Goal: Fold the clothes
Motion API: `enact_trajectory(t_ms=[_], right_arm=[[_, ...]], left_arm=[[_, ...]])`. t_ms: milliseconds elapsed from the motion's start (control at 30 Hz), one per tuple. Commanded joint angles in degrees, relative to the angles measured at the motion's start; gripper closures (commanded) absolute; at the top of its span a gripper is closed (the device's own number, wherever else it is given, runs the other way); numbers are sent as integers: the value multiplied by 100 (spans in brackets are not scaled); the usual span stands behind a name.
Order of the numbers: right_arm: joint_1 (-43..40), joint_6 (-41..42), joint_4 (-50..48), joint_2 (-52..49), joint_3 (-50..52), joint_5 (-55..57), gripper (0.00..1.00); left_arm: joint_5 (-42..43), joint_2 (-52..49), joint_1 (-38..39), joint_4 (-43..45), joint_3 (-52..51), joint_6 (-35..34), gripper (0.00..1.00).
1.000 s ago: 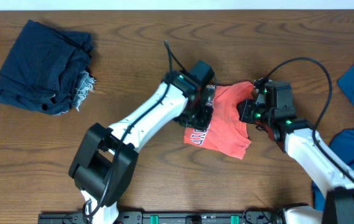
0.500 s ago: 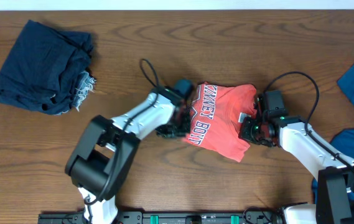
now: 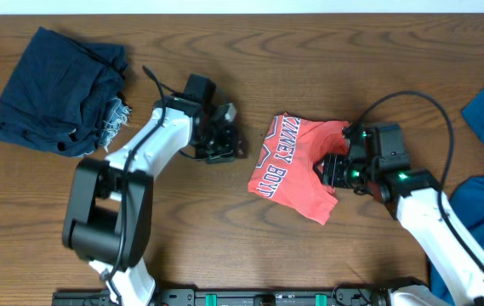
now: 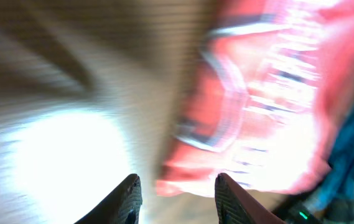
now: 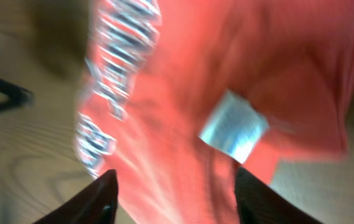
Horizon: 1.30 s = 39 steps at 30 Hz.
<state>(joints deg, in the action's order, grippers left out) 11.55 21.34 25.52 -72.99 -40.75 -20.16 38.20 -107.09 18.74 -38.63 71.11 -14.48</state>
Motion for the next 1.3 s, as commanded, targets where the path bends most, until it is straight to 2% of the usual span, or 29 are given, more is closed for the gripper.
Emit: enact_trajectory(t_ms=[0,167,367,400,467,500,533,600,667,733,833,900,1000,1033,1133,1267], right_arm=[[-2,-214,-302,120,-15,-170,41],[-4,-162,-664,-63,-13,435,40],[-168,-166,-887,-319,-13,568,40],[-201,-168,-907,-352,-13,579,40],[-238,-168,-957,-428,-13,579,40],[-238,-168,-1001,-476,-13,577,40],[-238,-168,-1051,-529,-13,557,36],[-225,-269,-1115,-647,-13,413,34],[-197,-518,-1123,-828,-13,96,36],[-170,-629,-1137,-1060,-13,-260,40],[-85,-684,-1252,-1453,-13,-485,51],[-22,-684,-1320,-1703,-13,-494,53],[81,-684,-1314,-2068,-13,-487,64],[90,-682,-1287,-2144,-13,-466,65],[90,-448,-1163,-2260,-13,-380,65],[85,-308,-1110,-2205,-13,-343,50]], left_arm=[[726,289,376,105,149,238,57],[-413,87,992,146,13,-378,40],[-730,-326,1355,160,-136,-1075,41],[-879,-389,1377,144,-157,-1226,48],[-1276,-487,1386,50,-192,-1486,81],[-1486,-509,1386,-28,-197,-1539,94],[-1847,-533,1379,-153,-195,-1534,94],[-2579,-533,1375,-332,-195,-1384,94],[-3178,-533,1340,-417,-188,-1113,94],[-3185,-533,1274,-396,-166,-741,94],[-3195,-531,1167,-400,-63,-348,89],[-3392,-531,1073,-444,42,-326,86],[-3773,-531,866,-634,306,-310,83],[-3783,-525,774,-730,428,-271,78],[-3779,-496,487,-1143,844,-223,65],[-3746,-363,96,-1659,1357,-203,46]])
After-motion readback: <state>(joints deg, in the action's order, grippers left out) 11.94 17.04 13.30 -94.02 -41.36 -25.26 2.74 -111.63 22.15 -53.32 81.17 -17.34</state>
